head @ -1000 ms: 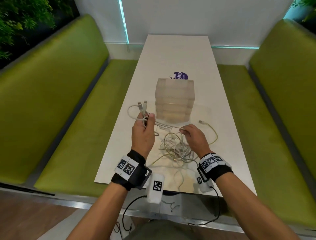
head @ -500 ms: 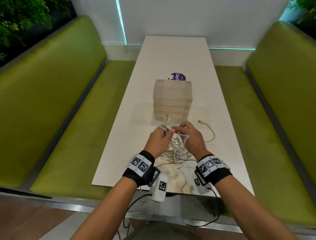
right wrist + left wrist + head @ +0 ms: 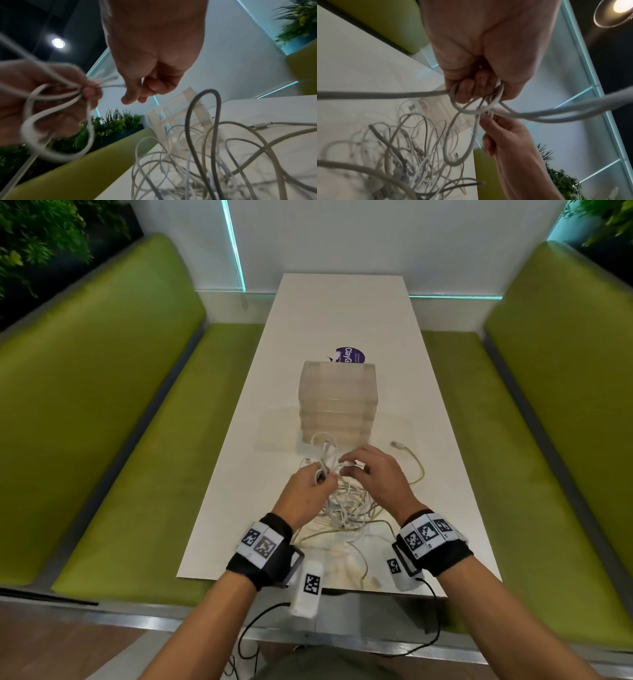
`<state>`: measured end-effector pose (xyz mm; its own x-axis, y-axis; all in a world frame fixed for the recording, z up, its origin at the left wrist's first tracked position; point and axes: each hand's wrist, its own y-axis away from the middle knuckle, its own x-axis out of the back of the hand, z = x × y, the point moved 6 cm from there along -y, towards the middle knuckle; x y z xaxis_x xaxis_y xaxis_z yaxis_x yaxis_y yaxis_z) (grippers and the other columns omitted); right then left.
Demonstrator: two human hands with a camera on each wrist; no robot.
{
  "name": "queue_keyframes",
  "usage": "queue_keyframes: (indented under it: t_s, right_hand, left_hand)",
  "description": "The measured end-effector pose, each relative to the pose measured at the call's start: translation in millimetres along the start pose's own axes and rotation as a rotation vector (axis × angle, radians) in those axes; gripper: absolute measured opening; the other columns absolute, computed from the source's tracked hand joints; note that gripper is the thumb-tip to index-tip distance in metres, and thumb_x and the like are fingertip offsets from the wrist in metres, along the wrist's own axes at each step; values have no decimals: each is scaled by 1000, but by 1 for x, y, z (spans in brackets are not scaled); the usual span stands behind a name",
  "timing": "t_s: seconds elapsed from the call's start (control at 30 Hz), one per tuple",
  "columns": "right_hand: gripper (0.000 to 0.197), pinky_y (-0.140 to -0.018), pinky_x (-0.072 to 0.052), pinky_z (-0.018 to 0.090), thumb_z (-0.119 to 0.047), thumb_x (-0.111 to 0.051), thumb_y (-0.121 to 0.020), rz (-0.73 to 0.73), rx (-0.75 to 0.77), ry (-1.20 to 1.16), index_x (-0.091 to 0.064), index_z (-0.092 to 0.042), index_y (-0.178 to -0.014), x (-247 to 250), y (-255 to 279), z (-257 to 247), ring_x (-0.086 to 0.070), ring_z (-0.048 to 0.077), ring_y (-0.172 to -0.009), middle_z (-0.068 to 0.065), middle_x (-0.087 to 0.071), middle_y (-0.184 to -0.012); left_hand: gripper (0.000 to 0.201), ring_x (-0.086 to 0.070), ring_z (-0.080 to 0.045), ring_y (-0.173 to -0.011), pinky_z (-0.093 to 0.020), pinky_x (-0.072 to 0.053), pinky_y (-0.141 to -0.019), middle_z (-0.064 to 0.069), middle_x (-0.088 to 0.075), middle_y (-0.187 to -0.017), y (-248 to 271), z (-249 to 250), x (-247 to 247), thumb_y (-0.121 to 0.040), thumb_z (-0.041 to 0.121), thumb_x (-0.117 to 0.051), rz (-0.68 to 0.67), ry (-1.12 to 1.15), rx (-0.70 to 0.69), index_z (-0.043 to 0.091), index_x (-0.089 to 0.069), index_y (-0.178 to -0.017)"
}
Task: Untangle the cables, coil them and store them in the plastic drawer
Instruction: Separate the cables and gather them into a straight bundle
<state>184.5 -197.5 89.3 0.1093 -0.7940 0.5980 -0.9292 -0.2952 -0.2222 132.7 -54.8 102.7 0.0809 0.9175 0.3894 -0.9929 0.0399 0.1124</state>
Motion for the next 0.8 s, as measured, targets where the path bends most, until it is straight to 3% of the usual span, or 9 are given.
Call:
queue_keyframes:
  t_s: [0.17, 0.3, 0.37, 0.43, 0.5, 0.57, 0.63, 0.7, 0.8]
  right_hand:
    - [38, -67, -49, 24, -13, -72, -81, -217, -151, -394, -67, -27, -116, 5, 16, -20, -59, 13, -70, -4, -63, -92]
    - [63, -66, -51, 27, -22, -74, -80, -417, -186, -414, -48, -41, -135, -4, 30, -37, -57, 10, -68, 5, -62, -98]
    - [47, -66, -52, 28, -26, -70, -84, -431, -198, -386, -57, -36, -127, -10, 35, -41, -58, 12, -65, 4, -65, -88]
    - [29, -60, -52, 27, -18, -67, -87, -353, -209, -480, -66, -23, -115, -11, 37, -43, -60, 18, -64, 8, -65, -82]
    - [18, -57, -52, 27, -8, -65, -88, -274, -230, -583, -66, -13, -106, -8, 39, -43, -61, 24, -64, 16, -65, -85]
    - [10, -55, -52, 27, -1, -63, -88, -194, -251, -646, -62, -6, -96, -2, 42, -40, -59, 22, -63, 14, -62, -80]
    - [5, -55, -52, 27, 4, -62, -86, -155, -262, -684, -60, 1, -88, 2, 47, -36, -59, 18, -61, 10, -60, -74]
    - [7, -56, -55, 29, 9, -63, -83, -202, -270, -721, -62, 3, -83, -3, 55, -36, -60, 19, -60, 11, -61, -70]
    - [15, -59, -55, 27, 11, -66, -79, -303, -293, -672, -67, -3, -76, -23, 74, -33, -63, 17, -59, 5, -64, -68]
  left_hand:
    - [24, -36, -17, -61, -31, -32, -59, -2, -39, -65, 20, -16, 12, -95, 26, -55, -185, 9, 61, 9, -51, -79]
    - [24, -34, -16, -59, -31, -29, -59, -1, -40, -65, 35, -19, 6, -95, 23, -53, -333, -104, 40, 15, -49, -73]
    - [24, -36, -10, -54, -28, -29, -58, 12, -43, -58, 41, -17, 2, -94, 23, -54, -381, -135, 27, 27, -54, -70]
    - [20, -43, 1, -53, -18, -33, -57, 20, -52, -56, 48, -11, -3, -95, 22, -55, -407, -97, -12, 37, -61, -82]
    - [11, -53, 7, -61, -10, -37, -61, 27, -62, -66, 52, -8, 0, -92, 23, -61, -368, 56, 5, 29, -61, -102]
    - [36, -51, 3, -55, -15, -38, -58, 19, -61, -64, 56, -14, 12, -84, 33, -68, -278, 280, 50, 19, -56, -116]
    - [62, -34, -3, -47, -18, -32, -50, 14, -43, -56, 56, -24, 25, -77, 46, -73, -192, 521, 66, 12, -51, -124]
    - [59, -24, -6, -48, -18, -27, -48, 9, -31, -58, 56, -30, 36, -82, 48, -66, -122, 759, 75, 7, -52, -122]
    - [27, -24, -8, -47, -20, -27, -47, 6, -27, -58, 56, -30, 47, -95, 28, -43, -29, 895, 95, 5, -55, -104]
